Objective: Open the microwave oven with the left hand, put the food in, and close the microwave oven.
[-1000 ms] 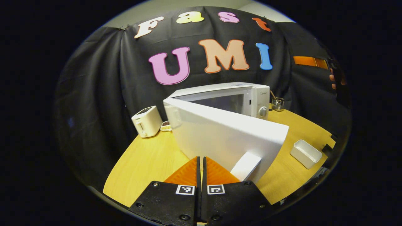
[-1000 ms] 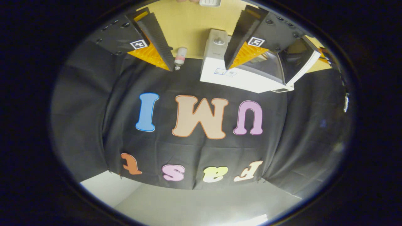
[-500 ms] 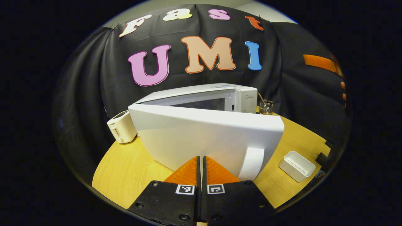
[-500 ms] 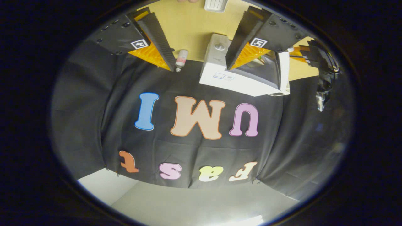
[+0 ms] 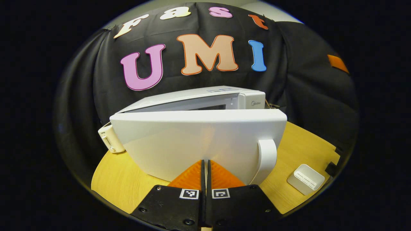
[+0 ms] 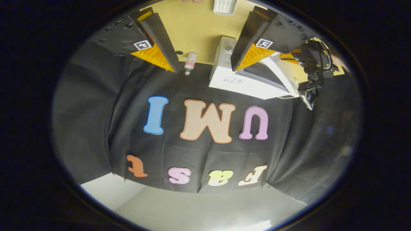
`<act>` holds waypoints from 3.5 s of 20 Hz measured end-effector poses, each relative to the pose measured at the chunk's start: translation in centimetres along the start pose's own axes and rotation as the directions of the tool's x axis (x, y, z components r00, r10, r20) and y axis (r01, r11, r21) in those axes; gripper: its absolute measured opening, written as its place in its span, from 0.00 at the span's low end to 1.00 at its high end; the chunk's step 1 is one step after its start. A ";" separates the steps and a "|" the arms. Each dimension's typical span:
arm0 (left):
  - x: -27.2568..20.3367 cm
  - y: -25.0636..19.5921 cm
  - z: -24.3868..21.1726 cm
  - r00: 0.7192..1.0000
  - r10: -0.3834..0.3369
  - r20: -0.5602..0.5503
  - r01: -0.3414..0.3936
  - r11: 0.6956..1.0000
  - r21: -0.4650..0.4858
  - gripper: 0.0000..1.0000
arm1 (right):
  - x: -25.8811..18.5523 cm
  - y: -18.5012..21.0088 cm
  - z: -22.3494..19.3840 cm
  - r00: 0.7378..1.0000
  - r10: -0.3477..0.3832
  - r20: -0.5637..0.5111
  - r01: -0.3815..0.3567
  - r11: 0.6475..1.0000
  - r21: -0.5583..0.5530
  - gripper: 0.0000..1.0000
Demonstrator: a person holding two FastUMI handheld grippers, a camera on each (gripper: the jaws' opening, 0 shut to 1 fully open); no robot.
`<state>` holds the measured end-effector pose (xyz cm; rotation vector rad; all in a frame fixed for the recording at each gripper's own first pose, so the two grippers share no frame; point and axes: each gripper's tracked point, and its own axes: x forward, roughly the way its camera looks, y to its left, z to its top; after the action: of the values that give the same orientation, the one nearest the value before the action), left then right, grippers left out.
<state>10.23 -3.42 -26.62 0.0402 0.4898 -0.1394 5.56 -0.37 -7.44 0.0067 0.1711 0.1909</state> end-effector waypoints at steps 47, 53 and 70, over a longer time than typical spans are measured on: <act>5.6 1.8 4.5 0.999 0.051 0.000 -0.050 0.977 -0.207 0.01 | -1.4 -2.4 -1.3 0.996 -0.049 -0.071 0.053 0.997 0.058 0.97; -2.4 3.1 9.3 0.982 0.081 0.169 -0.050 0.982 -0.180 0.01 | -1.0 -0.3 -1.5 0.996 -0.002 -0.085 0.007 0.998 0.062 0.97; -18.2 5.2 18.2 0.901 0.203 0.385 -0.150 0.975 -0.164 0.33 | -0.9 2.6 0.6 0.997 0.069 -0.038 -0.068 0.996 0.051 0.96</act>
<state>3.58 2.70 -1.93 -0.0717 0.0824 0.0648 4.27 2.00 -6.65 0.0587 0.2154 0.2553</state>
